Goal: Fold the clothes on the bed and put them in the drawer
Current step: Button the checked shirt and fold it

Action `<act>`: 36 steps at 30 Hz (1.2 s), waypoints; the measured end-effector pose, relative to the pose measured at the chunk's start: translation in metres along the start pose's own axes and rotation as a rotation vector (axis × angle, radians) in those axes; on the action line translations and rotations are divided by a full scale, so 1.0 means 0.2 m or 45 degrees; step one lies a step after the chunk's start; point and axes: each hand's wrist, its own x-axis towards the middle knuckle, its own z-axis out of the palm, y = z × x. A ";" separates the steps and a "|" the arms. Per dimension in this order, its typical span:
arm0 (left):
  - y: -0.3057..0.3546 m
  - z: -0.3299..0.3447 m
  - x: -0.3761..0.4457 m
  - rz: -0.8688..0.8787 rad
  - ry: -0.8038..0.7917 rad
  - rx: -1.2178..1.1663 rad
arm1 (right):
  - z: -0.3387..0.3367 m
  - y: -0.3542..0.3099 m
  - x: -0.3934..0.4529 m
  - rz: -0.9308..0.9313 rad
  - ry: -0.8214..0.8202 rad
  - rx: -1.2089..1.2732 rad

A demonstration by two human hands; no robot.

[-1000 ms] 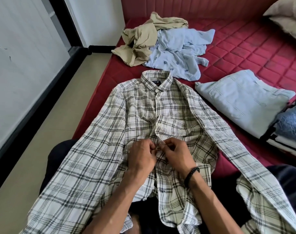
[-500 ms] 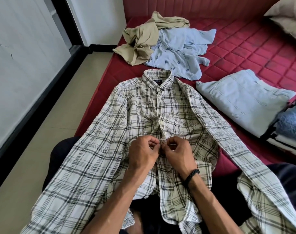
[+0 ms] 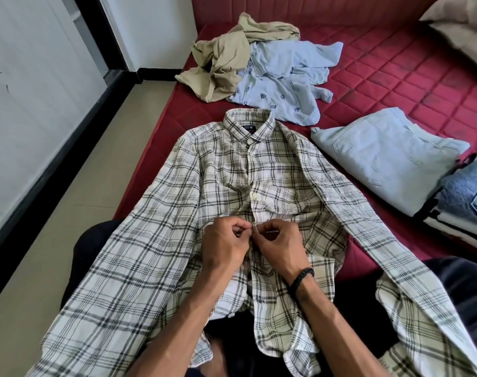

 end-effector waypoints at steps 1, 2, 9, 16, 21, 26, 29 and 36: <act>0.00 0.00 0.00 -0.011 -0.006 -0.022 | 0.00 0.01 0.00 0.011 -0.005 0.032; 0.00 0.00 0.00 -0.020 -0.018 -0.043 | 0.00 0.01 0.00 0.029 -0.010 0.070; -0.01 0.00 0.00 -0.057 -0.011 -0.126 | -0.01 0.03 0.01 0.215 -0.094 0.449; -0.06 0.00 0.05 -0.341 -0.072 -0.356 | -0.02 0.05 0.03 0.333 -0.250 0.593; -0.10 -0.04 0.03 -0.514 -0.166 -0.662 | -0.02 0.01 0.02 0.298 -0.275 0.506; -0.11 -0.04 0.03 -0.535 -0.193 -0.729 | -0.01 -0.01 0.01 0.262 -0.239 0.414; -0.11 -0.03 0.03 -0.527 -0.197 -0.716 | 0.02 -0.01 0.00 0.195 -0.115 0.347; -0.10 -0.02 0.05 -0.476 -0.162 -0.705 | 0.03 0.01 0.00 0.046 -0.021 0.131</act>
